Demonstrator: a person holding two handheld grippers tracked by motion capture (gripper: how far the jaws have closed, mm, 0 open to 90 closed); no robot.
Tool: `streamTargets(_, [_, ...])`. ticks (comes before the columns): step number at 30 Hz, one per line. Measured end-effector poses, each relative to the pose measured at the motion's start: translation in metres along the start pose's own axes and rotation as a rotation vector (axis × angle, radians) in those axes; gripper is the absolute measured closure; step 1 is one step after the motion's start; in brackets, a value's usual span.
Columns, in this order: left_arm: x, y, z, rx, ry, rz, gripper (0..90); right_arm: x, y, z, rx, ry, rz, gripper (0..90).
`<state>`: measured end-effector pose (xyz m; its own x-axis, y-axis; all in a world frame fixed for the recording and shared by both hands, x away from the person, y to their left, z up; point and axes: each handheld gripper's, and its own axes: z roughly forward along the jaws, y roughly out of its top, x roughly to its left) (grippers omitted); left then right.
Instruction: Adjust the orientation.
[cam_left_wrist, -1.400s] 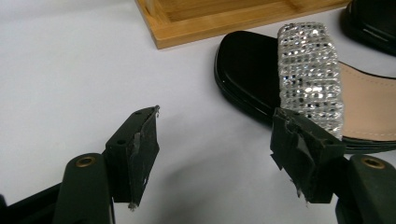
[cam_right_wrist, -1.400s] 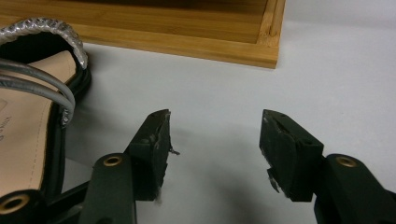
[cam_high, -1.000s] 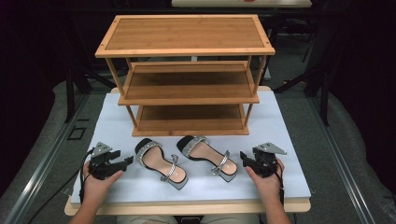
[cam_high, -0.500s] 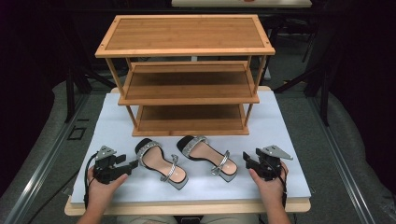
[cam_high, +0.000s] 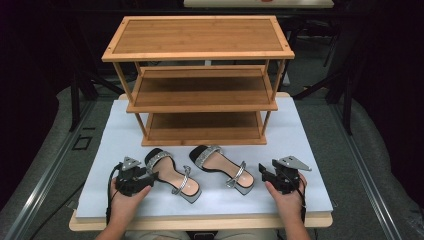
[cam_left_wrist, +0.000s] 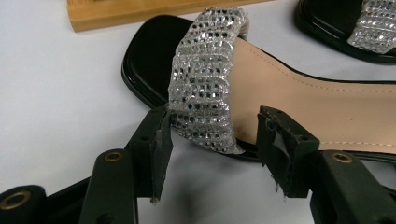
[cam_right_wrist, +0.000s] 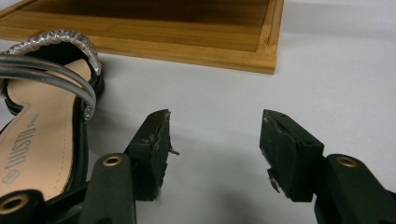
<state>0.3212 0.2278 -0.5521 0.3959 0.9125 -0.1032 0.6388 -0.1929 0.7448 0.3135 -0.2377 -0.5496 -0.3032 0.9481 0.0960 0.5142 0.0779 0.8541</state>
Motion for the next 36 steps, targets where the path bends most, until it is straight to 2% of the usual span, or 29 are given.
streamTargets(2, [0.003,0.000,0.000,-0.007,0.022,0.007,53.3,-0.001,0.000,0.000,0.003,-0.002,0.003,42.3])
streamTargets(3, [0.009,0.000,0.000,-0.002,-0.004,-0.020,52.4,-0.002,0.000,-0.001,0.006,-0.005,0.003,42.3])
streamTargets(4, [0.009,0.000,0.000,-0.002,-0.004,-0.020,52.9,-0.002,-0.001,0.000,-0.010,-0.003,0.007,42.2])
streamTargets(6, [0.014,0.000,0.000,0.004,-0.041,-0.054,55.5,-0.003,-0.001,0.000,-0.009,-0.002,0.013,42.2])
streamTargets(7, [0.015,0.000,0.000,0.007,-0.051,-0.059,55.5,-0.003,-0.001,0.000,-0.009,-0.002,0.013,42.2])
streamTargets(8, [0.016,0.001,-0.001,0.006,-0.055,-0.059,59.4,-0.004,0.000,-0.001,0.004,-0.002,0.014,42.1])
streamTargets(10, [0.018,0.001,-0.002,0.009,-0.044,-0.054,59.8,-0.004,0.000,-0.002,0.003,-0.003,0.015,42.1])
streamTargets(14, [0.027,0.002,-0.005,0.006,-0.016,-0.081,61.5,-0.005,-0.001,-0.002,0.000,0.002,0.018,42.1])
streamTargets(21, [0.050,0.003,-0.012,0.013,0.072,-0.113,65.7,-0.008,-0.001,-0.004,-0.002,-0.001,0.031,42.0])
streamTargets(23, [0.058,0.003,-0.013,0.016,0.080,-0.136,66.0,-0.009,-0.001,-0.004,-0.013,0.006,0.034,42.0])
streamTargets(24, [0.061,0.002,-0.013,0.013,0.074,-0.149,69.7,-0.009,-0.001,-0.004,-0.013,0.006,0.038,42.0])
streamTargets(25, [0.063,0.003,-0.012,0.013,0.064,-0.160,69.7,-0.009,-0.001,-0.004,-0.013,0.006,0.038,42.0])
streamTargets(27, [0.063,0.006,-0.009,0.016,0.063,-0.146,72.9,-0.009,-0.001,-0.003,-0.012,0.005,0.039,41.9])
streamTargets(29, [0.060,0.009,-0.008,0.018,0.066,-0.103,73.9,-0.009,-0.001,-0.003,-0.001,0.011,0.038,41.9])
streamTargets(31, [0.059,0.010,-0.006,0.011,0.050,-0.076,76.5,-0.007,-0.002,-0.002,-0.017,0.010,0.038,41.7])
streamTargets(35, [0.057,0.011,-0.004,0.009,0.030,-0.049,80.3,-0.006,-0.001,-0.002,-0.002,0.005,0.032,41.6])
streamTargets(36, [0.052,0.012,-0.003,0.010,0.028,-0.025,81.0,-0.006,-0.001,-0.001,-0.005,0.006,0.033,41.6])
